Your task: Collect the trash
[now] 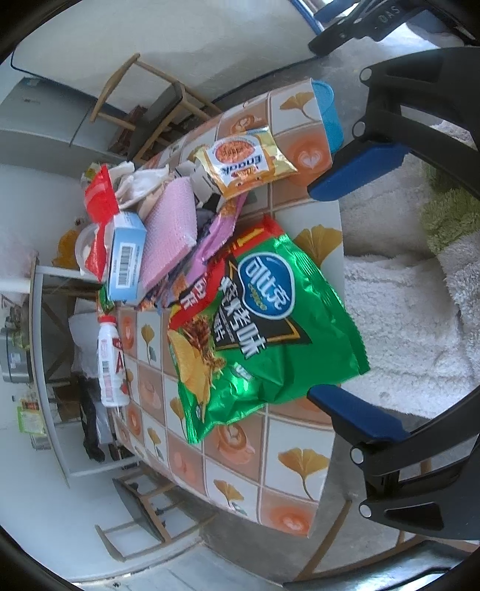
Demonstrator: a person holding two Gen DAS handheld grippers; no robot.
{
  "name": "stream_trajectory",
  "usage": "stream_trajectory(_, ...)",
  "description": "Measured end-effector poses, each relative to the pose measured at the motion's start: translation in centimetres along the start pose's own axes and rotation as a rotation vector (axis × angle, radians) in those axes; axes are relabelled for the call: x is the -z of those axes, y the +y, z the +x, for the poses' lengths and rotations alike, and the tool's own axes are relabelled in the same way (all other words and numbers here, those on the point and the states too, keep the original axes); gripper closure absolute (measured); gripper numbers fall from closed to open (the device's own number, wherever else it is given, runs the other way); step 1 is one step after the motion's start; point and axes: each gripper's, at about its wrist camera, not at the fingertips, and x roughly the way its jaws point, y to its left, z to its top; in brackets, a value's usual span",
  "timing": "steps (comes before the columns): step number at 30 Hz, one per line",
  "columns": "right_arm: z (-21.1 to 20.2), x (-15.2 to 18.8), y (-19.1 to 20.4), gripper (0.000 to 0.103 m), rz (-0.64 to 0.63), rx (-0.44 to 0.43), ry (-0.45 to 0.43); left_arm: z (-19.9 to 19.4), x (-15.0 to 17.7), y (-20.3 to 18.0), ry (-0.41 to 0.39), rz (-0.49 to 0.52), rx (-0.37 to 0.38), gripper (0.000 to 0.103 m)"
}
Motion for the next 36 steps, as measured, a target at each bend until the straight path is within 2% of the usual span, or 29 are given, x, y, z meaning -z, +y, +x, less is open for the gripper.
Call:
stream_trajectory(6,1.2,-1.0,0.8,0.007,0.005,-0.113,-0.015,-0.4,0.1,-0.2,-0.068,0.035,0.121,0.006)
stream_trajectory(10,3.4,-2.3,0.8,0.008,0.088,-0.256,0.048,-0.8,0.0,-0.6,-0.121,0.068,0.191,0.006)
stream_trajectory(14,6.1,-3.0,0.4,0.021,0.197,-0.409,0.149,-1.1,-0.2,-0.8,-0.156,0.081,0.239,0.006)
stream_trajectory(16,6.9,-3.2,0.2,0.026,0.224,-0.458,0.176,-1.0,-0.3,-0.9,-0.156,0.084,0.258,0.006)
stream_trajectory(17,7.4,-3.4,0.3,0.029,0.222,-0.472,0.184,-0.8,-0.3,-0.9,-0.153,0.084,0.264,0.006)
stream_trajectory(20,8.8,-4.2,0.5,0.03,0.183,-0.517,0.208,-0.1,-0.5,-1.1,-0.124,0.088,0.289,0.006)
stream_trajectory(28,14.4,-6.4,1.7,0.036,0.044,-0.607,0.261,1.1,-0.6,-3.1,-0.084,0.157,0.331,0.015)
stream_trajectory(31,16.2,-6.5,1.9,0.047,0.021,-0.656,0.317,1.5,-0.9,-3.5,-0.076,0.169,0.329,0.02)
stream_trajectory(34,16.6,-6.7,1.7,0.061,0.004,-0.685,0.337,1.5,-1.8,-3.4,-0.092,0.176,0.318,0.024)
stream_trajectory(36,16.8,-6.6,1.6,0.076,0.001,-0.704,0.357,1.3,-2.8,-3.3,-0.11,0.186,0.305,0.027)
